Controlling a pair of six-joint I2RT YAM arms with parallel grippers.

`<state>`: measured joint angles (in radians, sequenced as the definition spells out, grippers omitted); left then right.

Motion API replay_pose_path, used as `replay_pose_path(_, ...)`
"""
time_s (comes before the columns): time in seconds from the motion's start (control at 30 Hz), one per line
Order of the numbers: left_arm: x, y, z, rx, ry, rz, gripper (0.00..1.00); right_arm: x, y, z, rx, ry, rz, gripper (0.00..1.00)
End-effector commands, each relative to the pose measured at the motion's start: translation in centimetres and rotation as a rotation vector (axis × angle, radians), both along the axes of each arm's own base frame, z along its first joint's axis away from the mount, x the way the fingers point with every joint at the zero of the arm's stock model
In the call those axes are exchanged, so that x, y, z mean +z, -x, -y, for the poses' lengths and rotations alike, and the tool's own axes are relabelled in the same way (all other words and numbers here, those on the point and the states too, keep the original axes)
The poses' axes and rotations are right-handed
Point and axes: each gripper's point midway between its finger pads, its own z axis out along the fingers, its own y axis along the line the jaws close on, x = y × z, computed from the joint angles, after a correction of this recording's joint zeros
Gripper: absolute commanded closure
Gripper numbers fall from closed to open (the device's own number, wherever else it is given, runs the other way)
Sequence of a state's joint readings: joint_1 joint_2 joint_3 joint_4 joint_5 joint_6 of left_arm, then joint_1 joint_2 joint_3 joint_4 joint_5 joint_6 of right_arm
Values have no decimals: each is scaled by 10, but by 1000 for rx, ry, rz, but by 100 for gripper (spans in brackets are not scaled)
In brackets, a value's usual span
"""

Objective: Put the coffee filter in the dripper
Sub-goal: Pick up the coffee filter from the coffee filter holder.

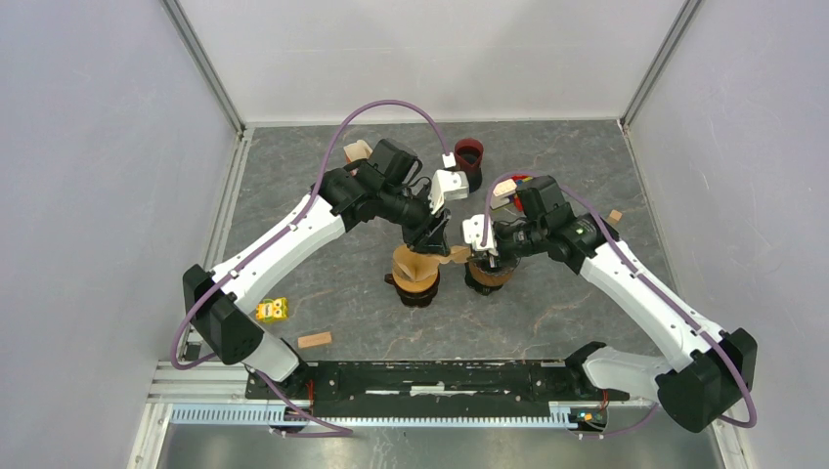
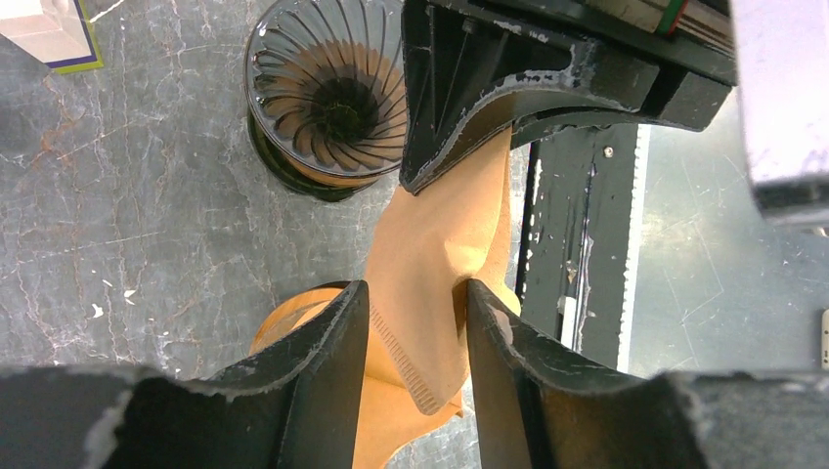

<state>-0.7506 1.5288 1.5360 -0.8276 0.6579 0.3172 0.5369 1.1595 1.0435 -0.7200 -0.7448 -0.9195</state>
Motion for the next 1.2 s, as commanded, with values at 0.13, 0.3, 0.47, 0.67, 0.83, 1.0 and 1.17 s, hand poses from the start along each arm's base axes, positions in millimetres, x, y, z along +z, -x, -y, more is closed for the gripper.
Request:
replay_pose_path(0.13,23,-3,3,-54,48,120,48,8,2,-7,25,-27,-16,100)
replay_pose_path(0.3,18,-3,1,-65,31,144,46,7,2,-7,23,-24,-23,100)
replay_pose_path(0.47,16,-4,0,-74,22,165,43,6,2,-8,22,-24,-28,100)
replay_pose_path(0.67,15,-7,-1,-75,9,190,40,4,2,-7,20,-18,-35,100)
replay_pose_path(0.83,13,-8,0,-86,2,206,36,3,2,-7,20,-18,-34,100)
replay_pose_path(1.0,14,-9,-2,-86,0,227,33,3,2,-7,19,-18,-36,100)
replay_pose_path(1.17,13,-12,-3,-81,-10,241,28,2,3,-7,20,-18,-41,100)
